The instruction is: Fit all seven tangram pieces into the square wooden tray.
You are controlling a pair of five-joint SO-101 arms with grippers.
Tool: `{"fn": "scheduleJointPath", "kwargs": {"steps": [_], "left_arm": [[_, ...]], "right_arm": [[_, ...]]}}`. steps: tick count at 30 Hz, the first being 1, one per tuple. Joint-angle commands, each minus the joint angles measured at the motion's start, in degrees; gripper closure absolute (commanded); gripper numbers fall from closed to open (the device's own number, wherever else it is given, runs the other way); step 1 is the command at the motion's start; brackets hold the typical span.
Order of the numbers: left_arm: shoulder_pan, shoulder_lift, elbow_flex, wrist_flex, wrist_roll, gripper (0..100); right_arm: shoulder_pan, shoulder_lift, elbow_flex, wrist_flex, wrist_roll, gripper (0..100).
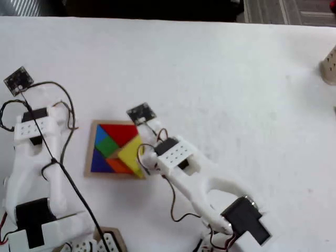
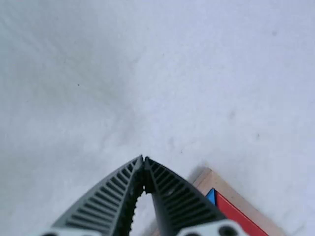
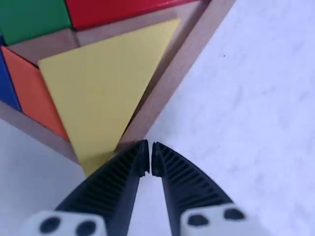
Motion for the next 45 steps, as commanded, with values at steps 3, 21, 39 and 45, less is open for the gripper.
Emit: {"fn": "scheduleJointPath", "kwargs": {"steps": [3,21,39,45], "left_arm": [[1.2,-2.3,-0.4,-0.6,-0.6,98],[27.5,-38.4,20.8,13.6,-30.9,97],[44.0,-25.7,20.0,18.3,-39.2,97],[40.7,-20.7,19.3,16.0,-37.2,97]], "right_arm": [[1.5,-4.3,-2.4,0.5,1.1,98.1],[27.4,2.5,-12.2,-2.1,0.7,98.1],[31.3,9.5,-20.5,1.6,0.7,98.1],[34.6,9.5,-21.5,1.9,0.5,98.1]]}}
